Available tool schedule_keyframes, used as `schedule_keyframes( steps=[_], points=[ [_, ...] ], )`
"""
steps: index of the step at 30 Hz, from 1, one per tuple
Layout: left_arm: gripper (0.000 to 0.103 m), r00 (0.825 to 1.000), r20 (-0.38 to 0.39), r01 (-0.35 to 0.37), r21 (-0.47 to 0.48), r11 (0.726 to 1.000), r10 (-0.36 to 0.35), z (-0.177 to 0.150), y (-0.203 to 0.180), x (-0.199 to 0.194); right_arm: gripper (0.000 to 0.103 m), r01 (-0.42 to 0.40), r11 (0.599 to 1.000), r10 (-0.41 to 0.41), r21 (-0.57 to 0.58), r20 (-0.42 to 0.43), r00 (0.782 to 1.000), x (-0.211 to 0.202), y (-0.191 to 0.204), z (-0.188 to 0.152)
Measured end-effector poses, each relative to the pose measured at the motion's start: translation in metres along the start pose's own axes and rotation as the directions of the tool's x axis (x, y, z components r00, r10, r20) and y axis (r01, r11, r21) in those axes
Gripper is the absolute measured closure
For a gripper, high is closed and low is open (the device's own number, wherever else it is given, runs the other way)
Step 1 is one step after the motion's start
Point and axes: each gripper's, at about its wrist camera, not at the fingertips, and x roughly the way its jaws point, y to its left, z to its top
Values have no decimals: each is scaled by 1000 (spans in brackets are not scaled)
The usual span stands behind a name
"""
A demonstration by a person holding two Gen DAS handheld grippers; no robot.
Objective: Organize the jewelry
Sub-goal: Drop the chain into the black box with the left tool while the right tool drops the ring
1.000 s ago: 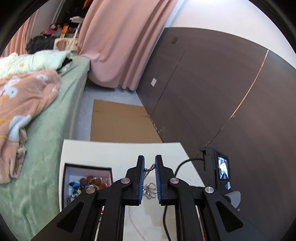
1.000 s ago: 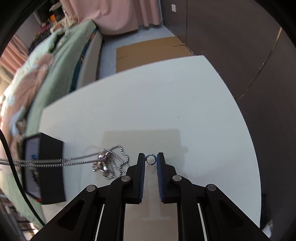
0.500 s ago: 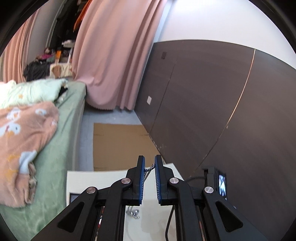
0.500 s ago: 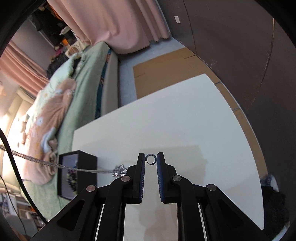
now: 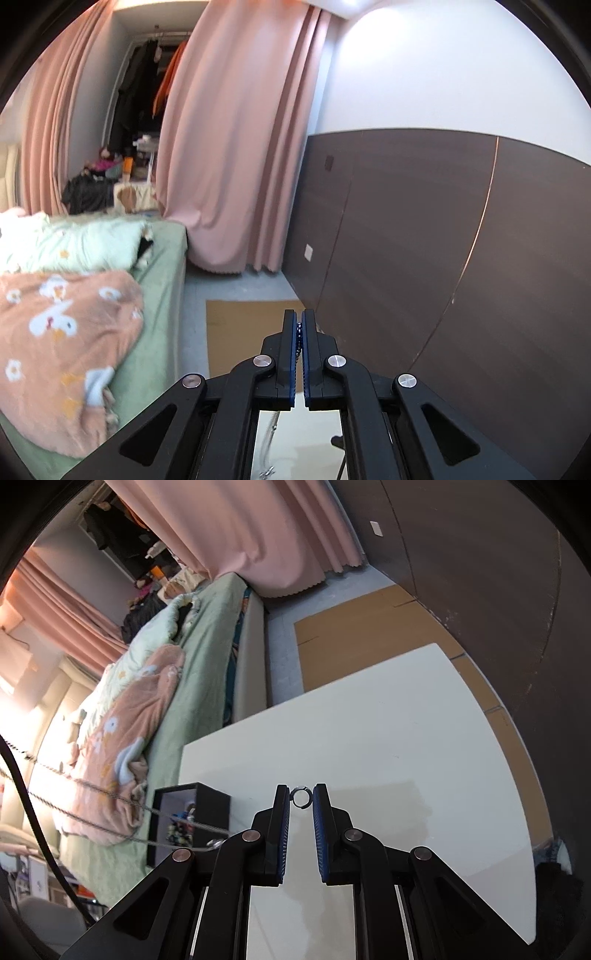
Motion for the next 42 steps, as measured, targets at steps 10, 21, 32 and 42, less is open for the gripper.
schedule_keyframes(
  steps=[10, 21, 32, 42],
  points=[
    [101, 995, 64, -83, 17, 996, 82, 23, 25, -20, 89, -165, 985, 166, -38, 23, 986, -4, 27, -4],
    [100, 994, -32, -108, -158, 982, 105, -17, 78, 8, 89, -287, 956, 286, -66, -19, 958, 5, 51, -12],
    [33, 975, -219, -129, -428, 895, 35, -126, 147, 62, 89, -376, 926, 376, 5, -71, 924, 24, 54, -19],
    [33, 945, -326, -166, -446, 880, 13, -159, 169, 70, 89, -406, 914, 403, 15, -155, 902, 58, 78, -30]
  ],
)
